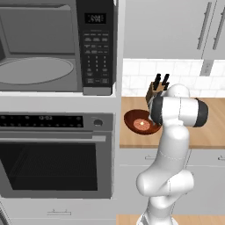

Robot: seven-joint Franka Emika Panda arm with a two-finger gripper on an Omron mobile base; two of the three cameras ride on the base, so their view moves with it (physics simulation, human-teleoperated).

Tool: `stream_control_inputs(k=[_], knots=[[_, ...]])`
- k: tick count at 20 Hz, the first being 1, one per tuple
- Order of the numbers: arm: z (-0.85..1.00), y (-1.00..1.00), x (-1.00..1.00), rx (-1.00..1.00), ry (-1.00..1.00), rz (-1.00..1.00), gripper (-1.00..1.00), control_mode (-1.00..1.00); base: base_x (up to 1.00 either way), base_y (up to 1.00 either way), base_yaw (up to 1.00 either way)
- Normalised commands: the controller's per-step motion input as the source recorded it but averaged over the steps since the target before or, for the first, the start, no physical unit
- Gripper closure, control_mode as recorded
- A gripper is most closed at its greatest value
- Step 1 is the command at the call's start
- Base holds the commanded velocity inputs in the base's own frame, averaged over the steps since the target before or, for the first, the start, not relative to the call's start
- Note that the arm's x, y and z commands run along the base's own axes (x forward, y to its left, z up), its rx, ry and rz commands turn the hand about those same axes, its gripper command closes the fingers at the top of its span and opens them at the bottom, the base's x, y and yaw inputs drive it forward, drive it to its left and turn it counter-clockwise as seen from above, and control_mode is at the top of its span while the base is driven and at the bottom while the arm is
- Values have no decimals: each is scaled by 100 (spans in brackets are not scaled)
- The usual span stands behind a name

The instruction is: Open the microwave, place the bowl with waffle inside the microwave, then close the microwave door and turn it on.

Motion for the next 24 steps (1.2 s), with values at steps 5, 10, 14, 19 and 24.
stream_control_inputs(k=[5, 10, 14, 19, 24], knots=[[-1, 2, 5, 0, 1, 0, -100, -100, 0, 0, 0], [3, 0, 0, 0, -2, 0, -100, -100, 0, 0, 0], [8, 0, 0, 0, -10, 0, -100, -100, 0, 0, 0], [4, 1, -3, 0, -11, -2, -100, -100, 0, 0, 0], [0, 25, 0, 0, -4, 0, -100, -100, 0, 0, 0]])
